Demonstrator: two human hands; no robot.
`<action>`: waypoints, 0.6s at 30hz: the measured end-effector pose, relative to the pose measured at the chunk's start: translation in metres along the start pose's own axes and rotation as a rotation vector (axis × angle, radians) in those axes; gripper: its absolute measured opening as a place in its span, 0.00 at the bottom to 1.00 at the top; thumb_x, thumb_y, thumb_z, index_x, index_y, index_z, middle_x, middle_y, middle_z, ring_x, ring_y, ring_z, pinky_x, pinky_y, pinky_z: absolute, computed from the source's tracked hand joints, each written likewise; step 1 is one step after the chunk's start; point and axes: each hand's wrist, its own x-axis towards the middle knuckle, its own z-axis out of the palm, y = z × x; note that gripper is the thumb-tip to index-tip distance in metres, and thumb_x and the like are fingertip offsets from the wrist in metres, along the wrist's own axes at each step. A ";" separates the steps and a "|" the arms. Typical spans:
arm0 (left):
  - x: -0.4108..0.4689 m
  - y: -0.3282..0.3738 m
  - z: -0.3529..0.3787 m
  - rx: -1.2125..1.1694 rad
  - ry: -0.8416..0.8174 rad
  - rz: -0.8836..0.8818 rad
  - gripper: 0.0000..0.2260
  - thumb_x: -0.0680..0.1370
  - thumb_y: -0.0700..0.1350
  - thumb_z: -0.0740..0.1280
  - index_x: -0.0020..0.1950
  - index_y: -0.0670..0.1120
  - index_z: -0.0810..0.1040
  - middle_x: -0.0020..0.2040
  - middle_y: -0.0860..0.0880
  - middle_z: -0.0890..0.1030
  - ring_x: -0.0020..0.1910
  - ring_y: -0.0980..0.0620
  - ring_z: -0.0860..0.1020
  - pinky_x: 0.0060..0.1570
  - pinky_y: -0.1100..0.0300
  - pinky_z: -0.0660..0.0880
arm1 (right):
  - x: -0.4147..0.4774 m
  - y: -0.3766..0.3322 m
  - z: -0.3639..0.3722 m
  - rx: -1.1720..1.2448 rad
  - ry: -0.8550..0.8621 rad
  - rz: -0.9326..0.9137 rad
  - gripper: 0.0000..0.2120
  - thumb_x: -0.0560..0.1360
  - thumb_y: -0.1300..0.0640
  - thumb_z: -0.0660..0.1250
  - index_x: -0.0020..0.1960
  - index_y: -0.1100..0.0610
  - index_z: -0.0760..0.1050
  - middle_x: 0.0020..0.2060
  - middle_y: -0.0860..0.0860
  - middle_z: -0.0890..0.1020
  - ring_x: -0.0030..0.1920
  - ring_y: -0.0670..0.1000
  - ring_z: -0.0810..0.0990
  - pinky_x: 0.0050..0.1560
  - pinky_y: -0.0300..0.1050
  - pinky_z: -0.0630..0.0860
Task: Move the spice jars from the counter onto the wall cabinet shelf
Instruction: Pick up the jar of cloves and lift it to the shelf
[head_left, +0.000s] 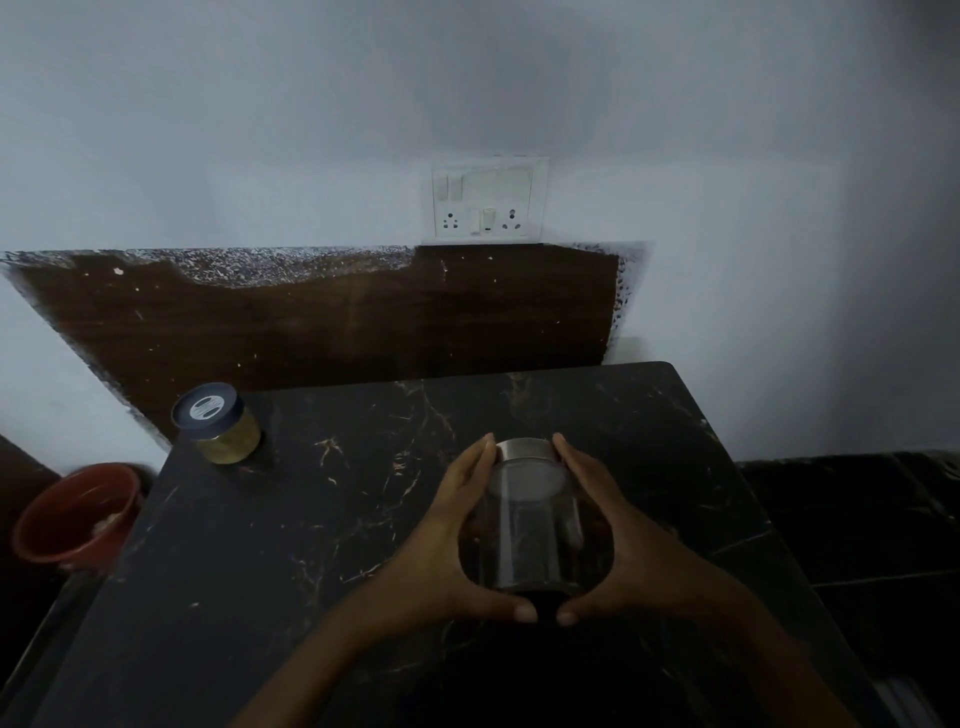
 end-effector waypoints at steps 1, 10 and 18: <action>0.000 0.000 -0.001 0.028 -0.011 -0.002 0.56 0.59 0.59 0.77 0.71 0.64 0.37 0.70 0.73 0.35 0.72 0.70 0.43 0.66 0.72 0.60 | 0.001 -0.001 0.001 -0.017 0.001 -0.004 0.59 0.57 0.51 0.81 0.59 0.18 0.36 0.62 0.23 0.48 0.66 0.35 0.56 0.60 0.27 0.58; -0.001 0.006 -0.006 0.013 -0.035 -0.020 0.51 0.62 0.54 0.79 0.69 0.68 0.44 0.66 0.77 0.47 0.64 0.78 0.54 0.57 0.79 0.64 | -0.002 -0.004 -0.002 -0.052 -0.003 -0.008 0.60 0.55 0.47 0.80 0.61 0.21 0.34 0.62 0.22 0.46 0.69 0.38 0.52 0.66 0.37 0.55; -0.004 0.001 -0.001 0.004 -0.035 -0.016 0.55 0.61 0.57 0.78 0.73 0.65 0.39 0.72 0.70 0.39 0.70 0.73 0.45 0.63 0.77 0.60 | 0.000 -0.002 -0.006 -0.054 -0.025 0.031 0.59 0.58 0.54 0.81 0.63 0.25 0.37 0.64 0.30 0.51 0.61 0.32 0.61 0.55 0.27 0.63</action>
